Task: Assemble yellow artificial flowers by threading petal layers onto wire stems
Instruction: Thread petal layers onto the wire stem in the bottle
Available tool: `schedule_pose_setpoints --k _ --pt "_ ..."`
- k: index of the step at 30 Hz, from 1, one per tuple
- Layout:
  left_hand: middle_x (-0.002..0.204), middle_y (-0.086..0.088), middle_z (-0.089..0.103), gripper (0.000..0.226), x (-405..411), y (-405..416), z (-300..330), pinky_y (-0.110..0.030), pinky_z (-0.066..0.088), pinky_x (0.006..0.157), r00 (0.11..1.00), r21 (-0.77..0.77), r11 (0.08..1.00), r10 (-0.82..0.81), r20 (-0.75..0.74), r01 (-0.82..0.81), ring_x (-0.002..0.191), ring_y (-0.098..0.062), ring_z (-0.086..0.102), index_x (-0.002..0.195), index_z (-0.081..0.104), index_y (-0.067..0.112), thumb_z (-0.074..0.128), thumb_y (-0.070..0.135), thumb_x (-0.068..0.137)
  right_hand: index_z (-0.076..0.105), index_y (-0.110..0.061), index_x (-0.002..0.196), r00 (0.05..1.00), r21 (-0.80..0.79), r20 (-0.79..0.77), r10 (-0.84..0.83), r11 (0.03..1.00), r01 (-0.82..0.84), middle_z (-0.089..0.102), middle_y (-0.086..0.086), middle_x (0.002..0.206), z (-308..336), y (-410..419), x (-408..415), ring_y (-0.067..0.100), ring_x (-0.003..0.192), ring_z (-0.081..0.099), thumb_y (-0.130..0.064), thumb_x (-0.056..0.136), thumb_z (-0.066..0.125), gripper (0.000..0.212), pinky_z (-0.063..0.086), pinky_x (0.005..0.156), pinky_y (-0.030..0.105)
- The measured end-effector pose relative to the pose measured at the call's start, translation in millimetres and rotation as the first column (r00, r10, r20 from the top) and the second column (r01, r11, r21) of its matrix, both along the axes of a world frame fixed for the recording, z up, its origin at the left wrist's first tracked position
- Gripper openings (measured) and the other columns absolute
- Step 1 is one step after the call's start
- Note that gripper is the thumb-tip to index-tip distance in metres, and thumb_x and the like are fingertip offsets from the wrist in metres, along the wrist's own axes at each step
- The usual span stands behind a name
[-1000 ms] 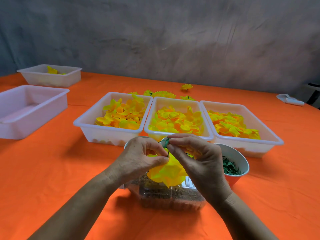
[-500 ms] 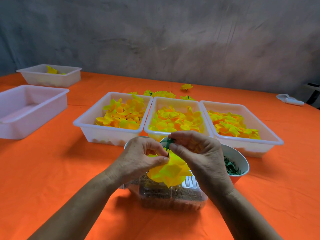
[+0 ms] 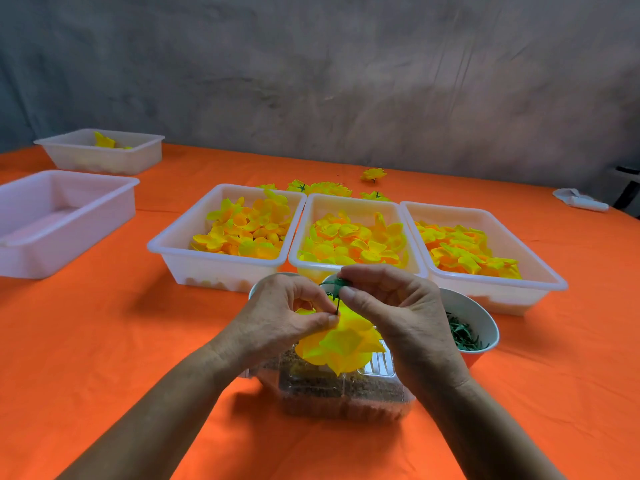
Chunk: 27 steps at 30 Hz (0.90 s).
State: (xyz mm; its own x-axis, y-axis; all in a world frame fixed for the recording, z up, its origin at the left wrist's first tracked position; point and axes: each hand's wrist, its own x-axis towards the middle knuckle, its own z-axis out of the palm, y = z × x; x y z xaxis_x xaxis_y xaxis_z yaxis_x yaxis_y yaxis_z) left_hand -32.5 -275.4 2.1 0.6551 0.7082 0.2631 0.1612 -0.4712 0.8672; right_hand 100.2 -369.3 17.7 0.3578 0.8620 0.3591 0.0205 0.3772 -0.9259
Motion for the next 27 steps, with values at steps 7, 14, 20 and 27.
schedule_pose_setpoints --k 7,14,20,27 --pt "0.081 0.004 0.07 0.024 0.9 -0.5 -0.2 -0.041 0.052 0.086 1.0 0.01 1.0 0.011 0.004 -0.011 0.085 -0.014 0.067 0.064 0.07 0.032 0.08 0.012 0.072 0.072 -0.009 0.087 0.998 -0.024 -0.059 0.031 0.999 -0.032 0.075 0.007 0.081 -2.9 -1.1 1.4 0.011 0.076 0.07 0.009 0.072 0.069 0.023 0.051 0.066 0.016" --pt "0.087 -0.002 0.07 0.015 2.0 1.3 -1.7 -0.043 0.052 0.088 1.0 -0.003 1.0 -0.006 0.003 0.006 0.088 -0.018 0.067 0.071 0.071 0.024 0.079 0.011 0.073 0.071 -0.004 0.093 0.999 -0.071 -0.03 0.038 0.997 -0.04 0.075 0.006 0.085 -5.2 -1.1 2.3 0.013 0.082 0.071 -0.018 0.056 0.075 0.04 0.052 0.068 0.019" --pt "0.088 -0.008 0.069 0.017 2.8 2.7 -4.7 -0.042 0.053 0.085 0.999 -0.073 0.997 -0.011 0.048 0.014 0.087 -0.02 0.067 0.069 0.072 0.02 0.078 0.004 0.073 0.075 -0.015 0.085 0.991 -0.181 0.131 -0.021 0.982 0.045 0.075 0.006 0.087 -7.9 -1.8 6.1 0.017 0.084 0.07 -0.001 0.07 0.076 0.021 0.055 0.077 0.029" --pt "0.083 -0.015 0.065 0.022 2.6 1.7 -5.2 -0.033 0.048 0.074 0.998 -0.162 0.987 -0.002 0.071 0.014 0.079 -0.015 0.06 0.066 0.071 0.016 0.072 -0.004 0.073 0.077 -0.029 0.073 0.987 -0.263 0.158 0.035 0.965 0.008 0.075 0.0 0.079 -9.7 -1.8 9.4 0.012 0.075 0.068 0.003 0.072 0.075 0.032 0.056 0.069 0.027"
